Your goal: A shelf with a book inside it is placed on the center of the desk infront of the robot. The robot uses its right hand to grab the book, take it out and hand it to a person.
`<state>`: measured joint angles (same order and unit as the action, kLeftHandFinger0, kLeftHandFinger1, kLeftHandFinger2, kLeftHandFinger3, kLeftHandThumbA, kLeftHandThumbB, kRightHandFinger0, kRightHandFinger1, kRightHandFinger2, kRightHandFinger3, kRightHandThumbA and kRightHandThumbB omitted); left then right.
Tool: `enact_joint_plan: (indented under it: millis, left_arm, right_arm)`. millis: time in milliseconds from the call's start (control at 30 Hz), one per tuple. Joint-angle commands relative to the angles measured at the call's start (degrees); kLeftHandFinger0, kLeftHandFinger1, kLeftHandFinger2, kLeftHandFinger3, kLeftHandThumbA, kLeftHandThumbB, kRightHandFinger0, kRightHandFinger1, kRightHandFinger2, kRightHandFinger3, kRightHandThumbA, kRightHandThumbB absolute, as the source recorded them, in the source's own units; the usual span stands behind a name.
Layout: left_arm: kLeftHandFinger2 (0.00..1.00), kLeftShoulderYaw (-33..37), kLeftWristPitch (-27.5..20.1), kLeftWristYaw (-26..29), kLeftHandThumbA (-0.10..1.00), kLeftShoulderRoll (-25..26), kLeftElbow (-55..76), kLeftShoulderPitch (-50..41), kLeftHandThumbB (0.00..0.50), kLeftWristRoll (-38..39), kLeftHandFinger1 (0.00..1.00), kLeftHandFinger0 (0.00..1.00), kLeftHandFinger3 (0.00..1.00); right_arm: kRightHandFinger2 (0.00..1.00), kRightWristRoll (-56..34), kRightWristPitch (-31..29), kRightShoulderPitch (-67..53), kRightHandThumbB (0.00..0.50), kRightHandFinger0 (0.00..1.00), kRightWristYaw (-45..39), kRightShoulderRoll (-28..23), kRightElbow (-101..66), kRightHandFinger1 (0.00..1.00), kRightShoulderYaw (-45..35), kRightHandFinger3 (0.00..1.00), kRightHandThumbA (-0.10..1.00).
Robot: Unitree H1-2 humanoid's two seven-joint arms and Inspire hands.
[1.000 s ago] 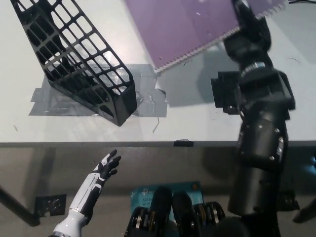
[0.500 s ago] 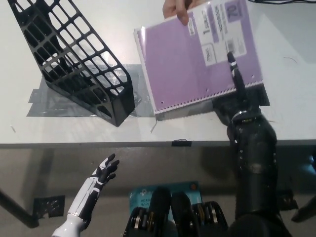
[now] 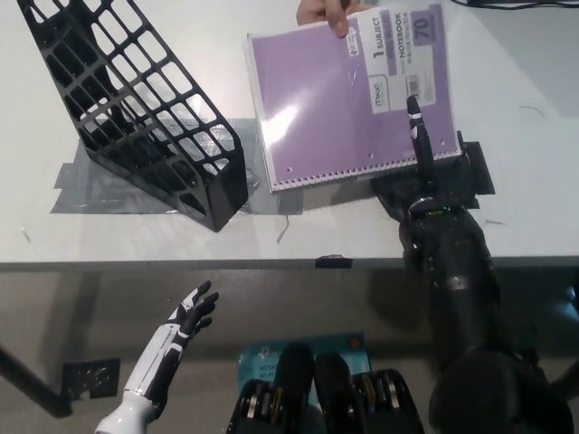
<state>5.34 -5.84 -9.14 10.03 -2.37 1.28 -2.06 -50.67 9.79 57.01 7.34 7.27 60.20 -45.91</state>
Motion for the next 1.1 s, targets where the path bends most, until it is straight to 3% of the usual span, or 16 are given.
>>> enact_joint_plan:
  millis: [0,200,467,667,700,800,967,1067]
  left_arm:
    - [1.0,-0.68,-0.52,-0.26,1.0,0.63,1.77,1.16,0.275,0.31,1.0,1.0,1.0]
    - [1.0,-0.94,-1.31,-0.32,1.0,0.99,1.42,1.18,0.255,0.45,1.0,1.0,1.0]
    - [1.0,-1.23,-0.95,-0.29,1.0,0.93,1.46,1.09,0.251,0.89,1.0,1.0,1.0]
    - [1.0,-1.47,-0.89,-0.1,1.0,1.19,1.83,1.24,0.234,0.68,1.0,1.0,1.0]
    - [1.0,-1.46,-0.89,-0.1,1.0,1.2,1.89,1.23,0.228,0.65,1.0,1.0,1.0]
    - [1.0,-1.57,-0.71,-0.2,1.0,1.26,1.76,1.58,0.237,0.87,1.0,1.0,1.0]
    - [1.0,-1.58,-0.89,-0.18,1.0,1.52,1.32,2.11,0.246,0.52,1.0,1.0,1.0]
    - [1.0,-1.23,-1.44,-0.16,1.0,1.37,1.14,1.4,0.249,0.14,1.0,1.0,1.0]
  right_arm:
    - [1.0,-0.11,-0.71,-2.1,0.377,1.0,-15.97,0.9,-5.01,1.0,4.56,1.0,1.0]
    - [1.0,-0.16,2.67,-5.95,0.461,1.0,-23.01,2.19,-23.76,1.0,13.27,1.0,1.0]
    - [1.0,-1.87,7.16,-11.95,0.456,1.0,-18.56,2.99,-54.92,1.0,22.54,1.0,1.0]
    - [1.0,1.35,9.1,-17.84,0.463,1.0,-15.4,-0.17,-76.83,1.0,28.83,1.0,1.0]
    - [1.0,1.87,9.08,-18.55,0.493,1.0,-15.42,-0.63,-78.72,1.0,29.44,1.0,0.98]
    - [1.0,4.04,10.48,-23.22,0.473,1.0,-15.15,-2.44,-87.94,1.0,32.29,1.0,1.0]
    - [1.0,6.08,10.26,-32.66,0.499,1.0,-18.27,-4.3,-97.02,1.0,36.77,1.0,1.0]
    - [1.0,14.29,6.01,-42.57,0.498,1.0,-23.44,-6.29,-98.76,1.0,41.17,1.0,1.0]
